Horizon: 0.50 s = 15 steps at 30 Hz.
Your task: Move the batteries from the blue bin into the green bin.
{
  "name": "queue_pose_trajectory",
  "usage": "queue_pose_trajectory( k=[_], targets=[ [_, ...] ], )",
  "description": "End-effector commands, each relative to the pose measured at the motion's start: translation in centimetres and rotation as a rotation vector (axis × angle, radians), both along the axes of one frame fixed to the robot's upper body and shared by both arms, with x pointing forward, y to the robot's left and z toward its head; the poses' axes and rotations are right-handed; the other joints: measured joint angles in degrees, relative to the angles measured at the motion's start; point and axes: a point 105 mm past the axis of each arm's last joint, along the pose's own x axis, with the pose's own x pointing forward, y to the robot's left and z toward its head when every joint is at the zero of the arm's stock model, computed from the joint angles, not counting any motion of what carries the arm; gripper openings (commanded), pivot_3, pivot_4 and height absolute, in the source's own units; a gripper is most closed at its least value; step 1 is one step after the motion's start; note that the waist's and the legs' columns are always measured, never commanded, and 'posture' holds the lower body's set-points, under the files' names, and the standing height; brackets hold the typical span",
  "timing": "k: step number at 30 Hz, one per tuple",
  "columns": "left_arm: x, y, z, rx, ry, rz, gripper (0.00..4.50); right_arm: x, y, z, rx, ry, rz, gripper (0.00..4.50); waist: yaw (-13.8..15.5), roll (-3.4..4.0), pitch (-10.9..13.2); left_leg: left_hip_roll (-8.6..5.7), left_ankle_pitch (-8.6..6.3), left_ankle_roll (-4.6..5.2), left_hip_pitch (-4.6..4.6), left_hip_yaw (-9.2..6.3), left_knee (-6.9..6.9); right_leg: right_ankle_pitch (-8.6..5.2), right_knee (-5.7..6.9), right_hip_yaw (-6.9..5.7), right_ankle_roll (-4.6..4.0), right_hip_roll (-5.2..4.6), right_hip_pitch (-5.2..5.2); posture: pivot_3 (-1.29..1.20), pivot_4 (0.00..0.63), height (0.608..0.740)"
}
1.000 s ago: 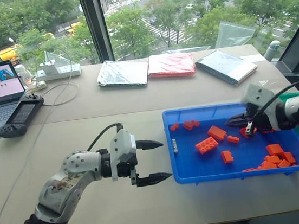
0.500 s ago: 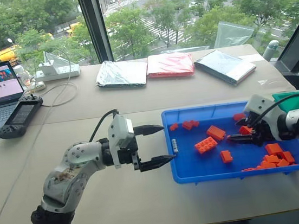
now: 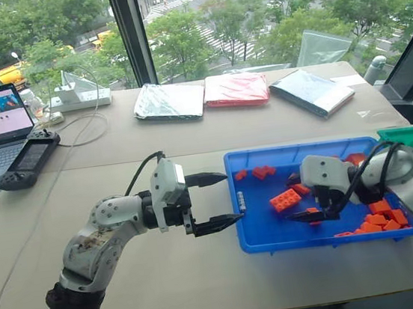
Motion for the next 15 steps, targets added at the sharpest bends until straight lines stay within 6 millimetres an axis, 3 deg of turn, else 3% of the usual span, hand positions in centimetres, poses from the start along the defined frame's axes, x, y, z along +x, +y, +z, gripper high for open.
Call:
queue_pose_trajectory(
  k=[1,10,15],
  targets=[
    [-0.6,-0.4,0.8,-0.020,-0.051,-0.035,4.50,0.6,0.1,0.2,-0.067,-0.040,0.063,4.44,-0.02,0.00,0.00,0.00,0.00,0.00,0.00,0.00,-0.01,0.00,-0.01,0.00,0.00,0.00,0.00,0.00,0.150,0.740],
    [-0.5,-0.8,0.7,-0.016,-0.070,-0.049,4.50,2.7,0.1,-2.3,-0.101,-0.012,0.058,4.44,-0.06,0.00,0.00,-0.01,0.01,-0.01,-0.01,0.02,0.00,0.00,0.00,0.01,0.00,0.00,-0.02,0.00,0.150,0.740],
    [-0.7,-1.0,0.5,-0.013,-0.071,-0.060,4.50,3.1,0.0,-2.5,-0.094,0.004,0.047,4.44,0.00,0.00,0.00,-0.03,0.01,-0.02,-0.01,0.00,0.00,0.00,0.00,0.00,0.00,-0.01,-0.03,0.00,0.150,0.740]
  ],
)
